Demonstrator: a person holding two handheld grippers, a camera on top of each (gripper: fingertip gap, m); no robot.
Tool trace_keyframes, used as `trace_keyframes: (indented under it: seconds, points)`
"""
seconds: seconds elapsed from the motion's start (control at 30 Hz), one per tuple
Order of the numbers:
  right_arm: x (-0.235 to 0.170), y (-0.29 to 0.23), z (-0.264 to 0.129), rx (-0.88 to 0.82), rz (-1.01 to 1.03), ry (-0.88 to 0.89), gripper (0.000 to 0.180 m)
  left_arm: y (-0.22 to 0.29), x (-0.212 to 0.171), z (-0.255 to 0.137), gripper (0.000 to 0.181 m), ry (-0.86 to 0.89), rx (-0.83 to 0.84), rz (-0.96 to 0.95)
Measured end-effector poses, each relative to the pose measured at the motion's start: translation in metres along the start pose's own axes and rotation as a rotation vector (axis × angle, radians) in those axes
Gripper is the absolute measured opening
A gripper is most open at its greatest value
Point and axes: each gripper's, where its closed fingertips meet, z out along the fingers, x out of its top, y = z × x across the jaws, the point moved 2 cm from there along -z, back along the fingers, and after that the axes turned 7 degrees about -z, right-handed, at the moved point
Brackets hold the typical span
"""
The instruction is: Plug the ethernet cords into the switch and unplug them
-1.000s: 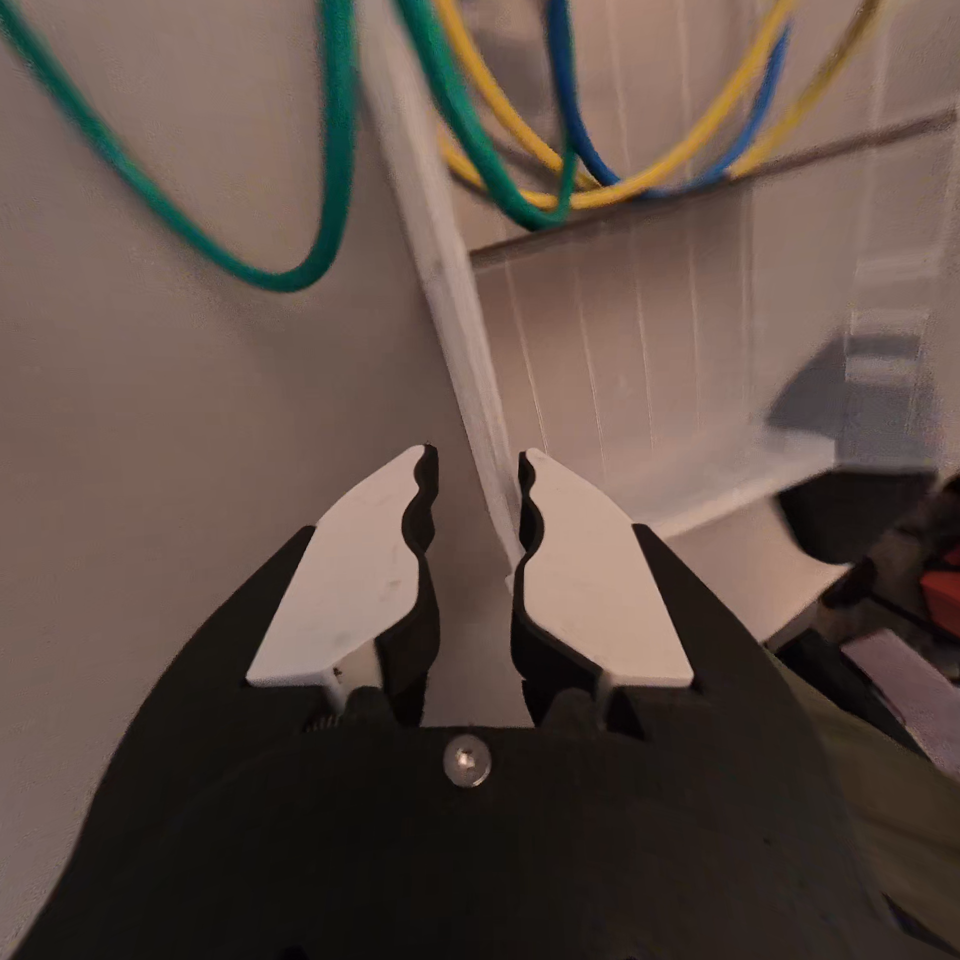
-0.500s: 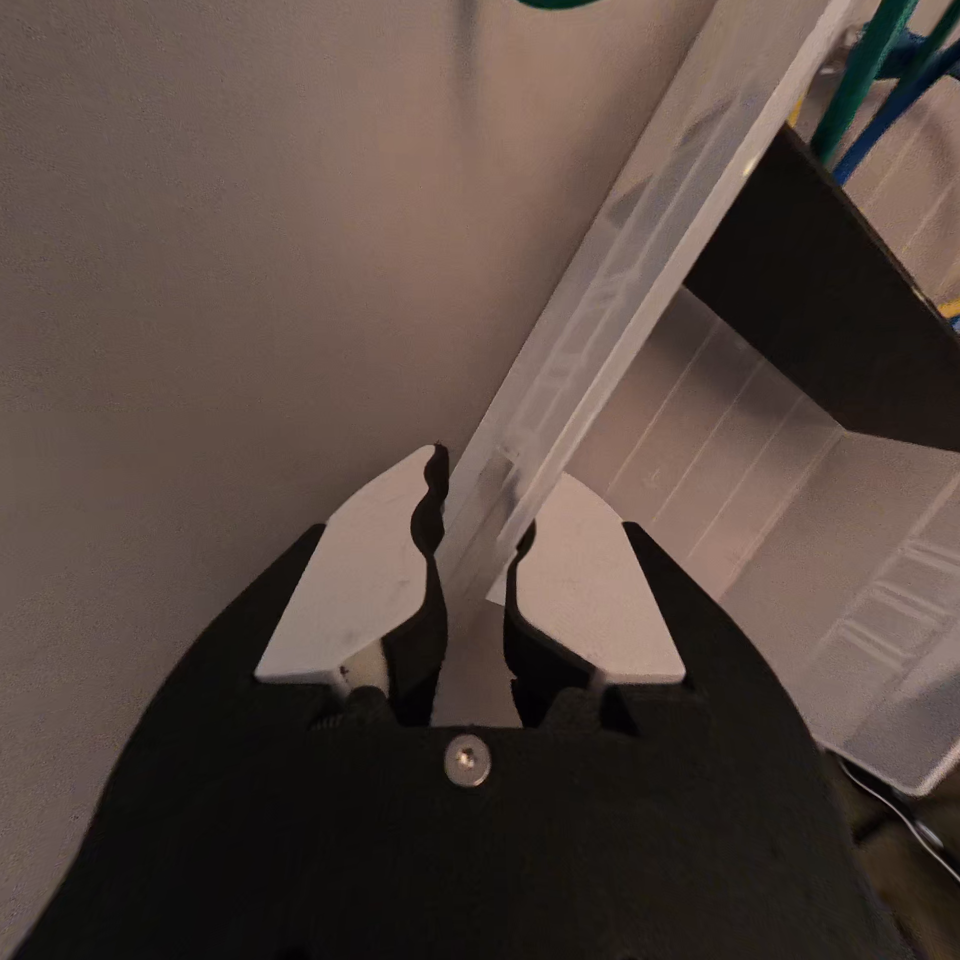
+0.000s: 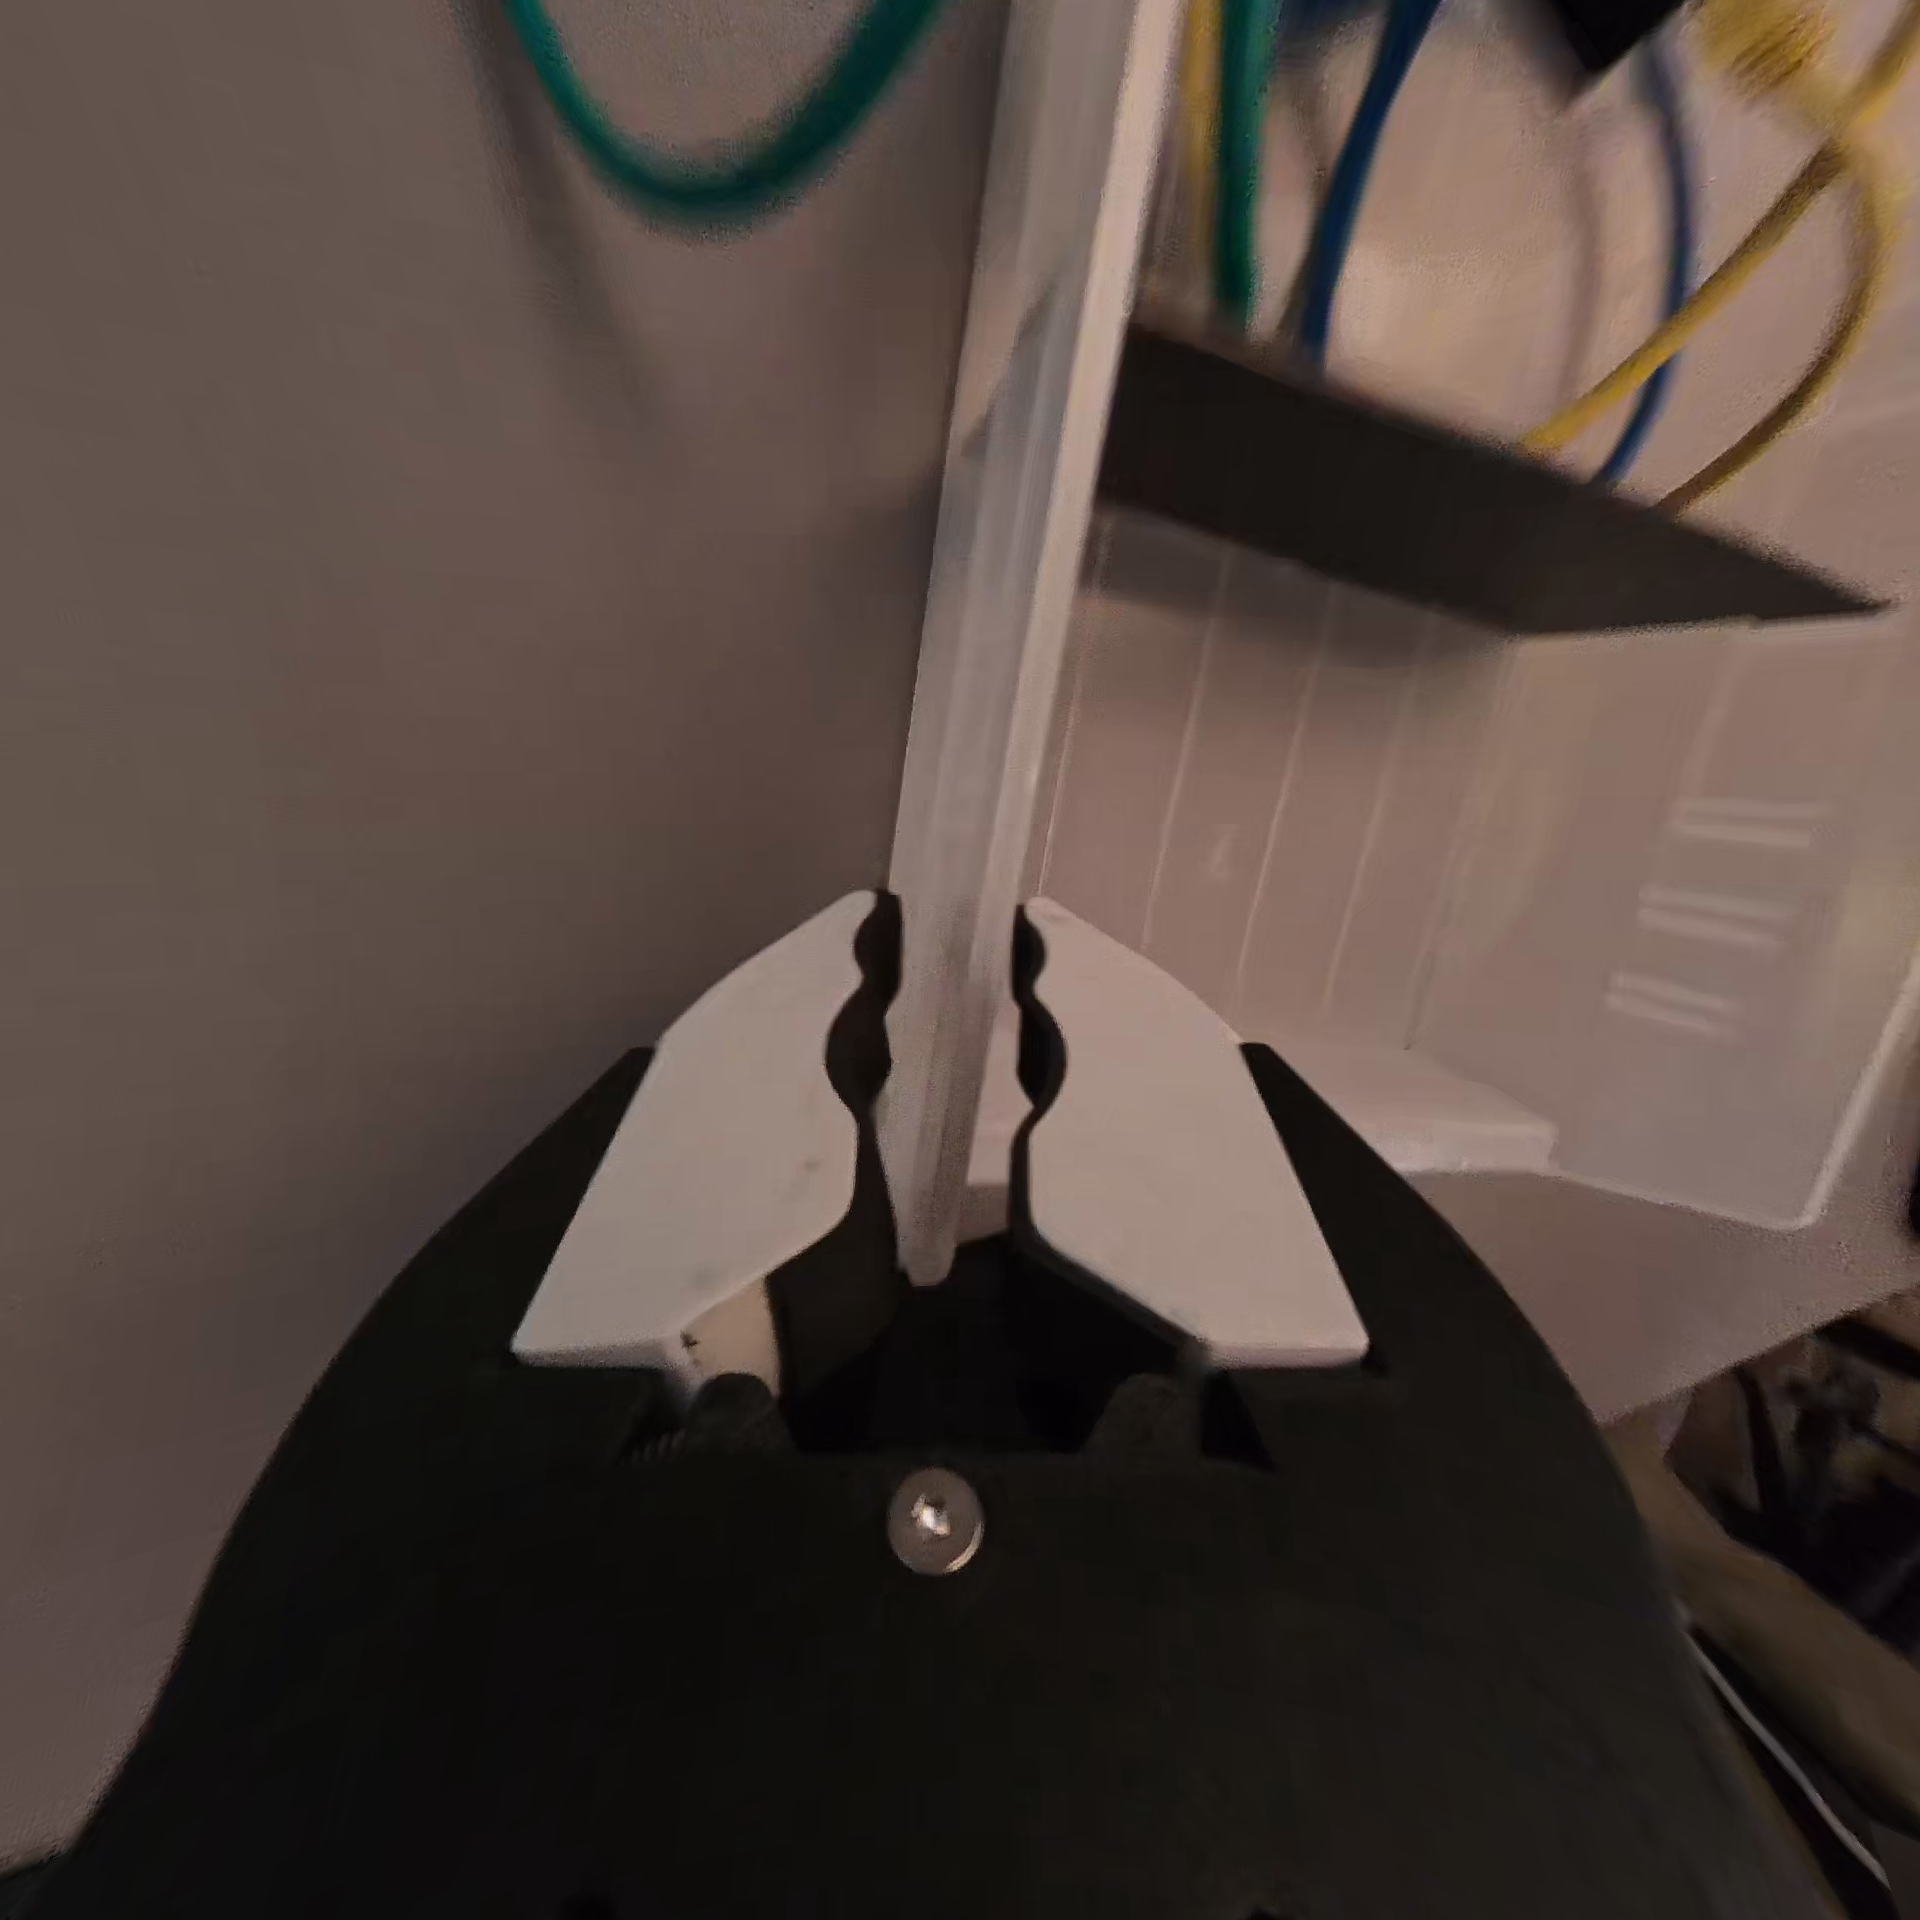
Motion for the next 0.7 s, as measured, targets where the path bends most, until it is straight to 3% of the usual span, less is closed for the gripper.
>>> trace_keyframes:
  seconds: [0.07, 0.17, 0.23, 0.37, 0.53, 0.7]
  points:
    - [0.001, -0.001, 0.0, -0.018, -0.002, -0.01, 0.006, 0.003, 0.014, -0.008, 0.032, 0.044, 0.021, 0.017]
    - [0.003, -0.004, 0.001, -0.02, 0.0, -0.005, 0.006, 0.001, 0.017, 0.002, 0.049, -0.057, 0.125, 0.065]
    - [0.003, -0.005, 0.002, -0.023, -0.002, -0.001, 0.006, 0.007, 0.019, 0.015, 0.045, -0.103, 0.108, 0.082]
    - [-0.001, -0.009, 0.002, -0.026, -0.019, -0.01, 0.006, 0.002, 0.023, 0.031, 0.007, -0.138, 0.118, 0.042]
    - [0.003, -0.014, 0.003, -0.022, -0.036, -0.015, 0.006, -0.007, 0.021, 0.027, 0.006, -0.115, 0.133, 0.013]
    - [0.009, -0.016, 0.004, -0.018, -0.048, -0.022, 0.006, -0.034, 0.004, 0.012, 0.01, -0.084, 0.11, -0.178]
